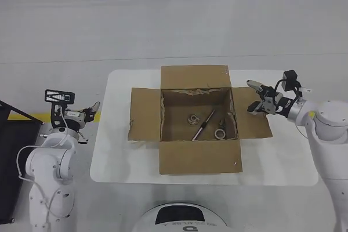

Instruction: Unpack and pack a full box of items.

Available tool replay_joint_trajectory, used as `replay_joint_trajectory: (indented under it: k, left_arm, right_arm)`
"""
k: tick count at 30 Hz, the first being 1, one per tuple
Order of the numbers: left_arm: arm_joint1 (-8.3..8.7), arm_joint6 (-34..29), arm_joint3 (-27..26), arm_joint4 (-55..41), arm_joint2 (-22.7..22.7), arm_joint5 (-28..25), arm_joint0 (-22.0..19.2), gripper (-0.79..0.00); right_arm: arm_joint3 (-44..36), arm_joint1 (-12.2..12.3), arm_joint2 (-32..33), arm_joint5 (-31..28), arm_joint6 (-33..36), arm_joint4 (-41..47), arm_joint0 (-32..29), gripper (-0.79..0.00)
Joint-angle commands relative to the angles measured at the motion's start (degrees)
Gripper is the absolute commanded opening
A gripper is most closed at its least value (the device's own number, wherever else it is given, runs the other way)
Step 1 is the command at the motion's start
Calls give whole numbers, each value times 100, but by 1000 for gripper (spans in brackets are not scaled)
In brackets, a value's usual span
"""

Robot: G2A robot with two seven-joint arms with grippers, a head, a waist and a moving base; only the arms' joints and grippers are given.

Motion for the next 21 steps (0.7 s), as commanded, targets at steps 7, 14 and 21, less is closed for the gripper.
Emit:
replay_joint_trajectory:
  k: [7, 14, 21]
  left_arm:
    - [-1, 11, -9, 3, 2, 3, 9, 0]
    - [-1, 11, -9, 3, 2, 3, 9, 0]
    - [-1, 11, -9, 3, 2, 3, 9, 0]
  right_arm:
    - [0, 0, 0, 0, 0, 3, 0, 0]
    - [0, 0, 0, 0, 0, 3, 0, 0]
    - [-1174, -12, -1142, 859, 55, -1314, 572, 0]
